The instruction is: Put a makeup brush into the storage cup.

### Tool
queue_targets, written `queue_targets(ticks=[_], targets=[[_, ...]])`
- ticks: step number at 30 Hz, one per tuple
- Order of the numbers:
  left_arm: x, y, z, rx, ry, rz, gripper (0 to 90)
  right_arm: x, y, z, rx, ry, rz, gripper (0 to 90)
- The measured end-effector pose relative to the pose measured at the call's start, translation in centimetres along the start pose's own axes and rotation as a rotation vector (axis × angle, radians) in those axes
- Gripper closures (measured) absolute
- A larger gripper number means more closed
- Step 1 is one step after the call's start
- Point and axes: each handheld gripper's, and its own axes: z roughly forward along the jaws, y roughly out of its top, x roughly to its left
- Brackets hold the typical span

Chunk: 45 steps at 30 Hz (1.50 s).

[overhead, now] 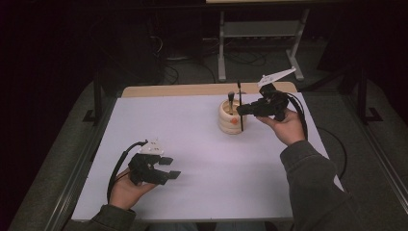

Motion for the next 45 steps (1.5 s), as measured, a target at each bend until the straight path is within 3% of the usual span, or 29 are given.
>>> queue_targets(ticks=[16,33,37,39,45], targets=[[0.1,-0.1,-0.2,-0.007,0.002,-0.008,42.1,-1.5,2.6,-0.2,-0.005,-0.047,-0.005,84.2],[0.3,-0.2,-0.3,-0.01,0.001,-0.009,41.8,-3.8,5.7,1.1,-0.019,-0.104,0.044,84.2],[0.3,-0.3,-0.4,-0.012,0.004,-0.015,41.6,-4.5,5.7,1.7,-0.02,-0.114,0.064,84.2],[0.4,-0.3,-0.5,-0.001,0.007,0.002,41.6,-4.8,5.6,2.0,-0.018,-0.119,0.08,84.2],[0.3,-0.4,-0.4,-0.011,0.005,-0.013,41.2,-5.6,5.0,2.9,-0.006,-0.132,0.111,84.2]])
